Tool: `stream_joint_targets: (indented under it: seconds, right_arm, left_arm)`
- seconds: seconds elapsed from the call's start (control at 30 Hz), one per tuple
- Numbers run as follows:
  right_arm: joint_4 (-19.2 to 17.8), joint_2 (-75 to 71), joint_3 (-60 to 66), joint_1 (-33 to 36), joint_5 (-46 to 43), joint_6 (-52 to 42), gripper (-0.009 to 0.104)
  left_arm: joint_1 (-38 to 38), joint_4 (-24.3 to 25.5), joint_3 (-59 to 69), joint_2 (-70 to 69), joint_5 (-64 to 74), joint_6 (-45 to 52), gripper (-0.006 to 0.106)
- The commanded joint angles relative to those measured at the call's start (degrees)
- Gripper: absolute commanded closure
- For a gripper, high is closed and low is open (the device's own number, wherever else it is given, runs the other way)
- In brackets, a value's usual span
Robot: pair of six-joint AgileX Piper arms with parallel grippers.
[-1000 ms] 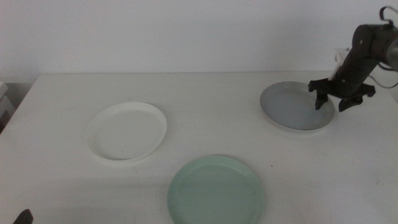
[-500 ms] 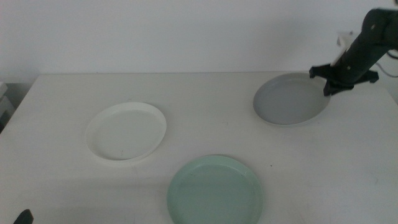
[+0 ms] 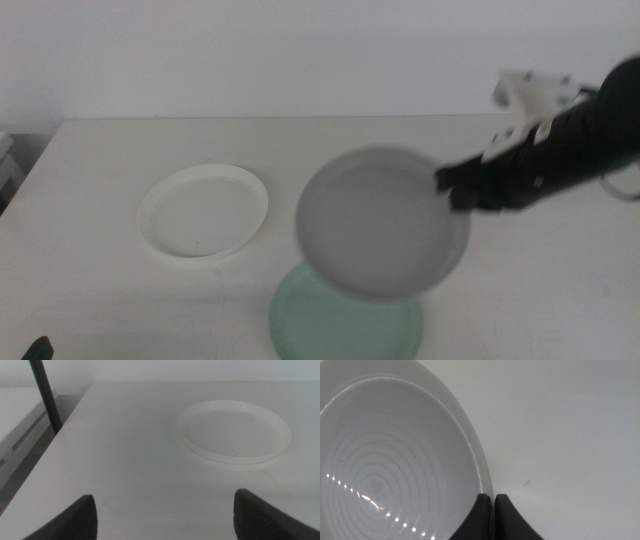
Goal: Stack the three bowls on top of each other.
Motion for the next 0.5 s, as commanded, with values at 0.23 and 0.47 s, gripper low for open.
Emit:
stream_joint_targets:
  seconds: [0.23,0.47]
  right_arm:
    - [2.24,-2.29,7.68,6.90,-9.05,2.19,0.096]
    - [1.98,3.33,9.69,8.71,-12.31,2.13,0.096]
  left_arm:
    - [0.10,0.00,-0.25,-0.79,-4.16,-0.65,-0.004]
    - [0.10,0.00,-0.25,-0.79,-4.16,-0.65,-0.004]
